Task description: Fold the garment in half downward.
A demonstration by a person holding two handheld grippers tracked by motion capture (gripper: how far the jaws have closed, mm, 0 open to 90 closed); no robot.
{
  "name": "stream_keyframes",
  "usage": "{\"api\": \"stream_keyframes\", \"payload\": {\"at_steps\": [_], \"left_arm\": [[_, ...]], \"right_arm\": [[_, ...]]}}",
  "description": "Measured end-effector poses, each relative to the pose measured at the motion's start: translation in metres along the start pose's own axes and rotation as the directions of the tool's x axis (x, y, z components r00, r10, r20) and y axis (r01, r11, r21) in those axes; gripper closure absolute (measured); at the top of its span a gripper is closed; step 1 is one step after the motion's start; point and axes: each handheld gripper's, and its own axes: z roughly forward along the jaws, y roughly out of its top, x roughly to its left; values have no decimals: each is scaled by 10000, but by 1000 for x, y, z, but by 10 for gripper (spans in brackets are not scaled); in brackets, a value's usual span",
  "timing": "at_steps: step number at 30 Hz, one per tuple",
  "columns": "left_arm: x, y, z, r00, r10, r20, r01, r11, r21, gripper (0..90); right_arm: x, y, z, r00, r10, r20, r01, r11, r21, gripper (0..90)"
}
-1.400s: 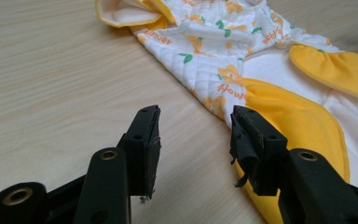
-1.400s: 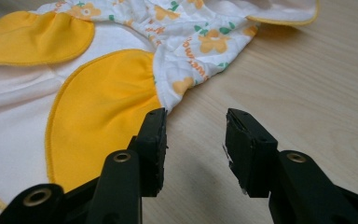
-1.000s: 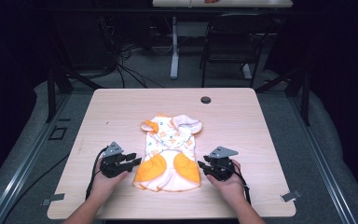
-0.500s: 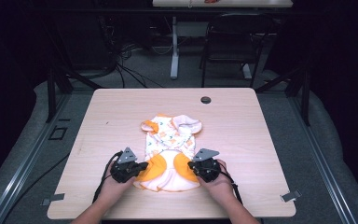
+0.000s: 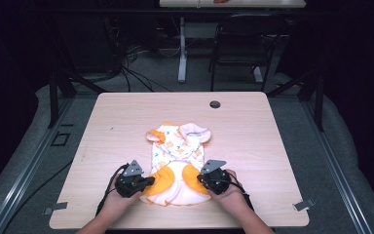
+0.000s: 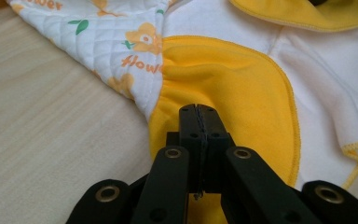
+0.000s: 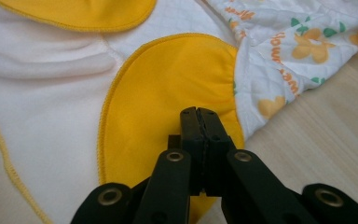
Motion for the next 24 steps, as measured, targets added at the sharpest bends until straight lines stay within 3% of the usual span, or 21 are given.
{"api": "stream_keyframes", "payload": {"at_steps": [9,17,24], "left_arm": [[-8,-5,-7,9993,-120,361,112,9997,225,900],[-17,-6,-11,9992,85,393,-105,9987,507,900],[-19,-9,-14,9981,-49,616,13,9982,596,900]], "right_arm": [[7,-7,-11,9965,63,-833,-33,9993,370,900],[10,-8,-14,9935,-73,-1132,140,9982,580,900],[11,-7,-17,9884,-95,-1513,231,9958,888,900]]}}
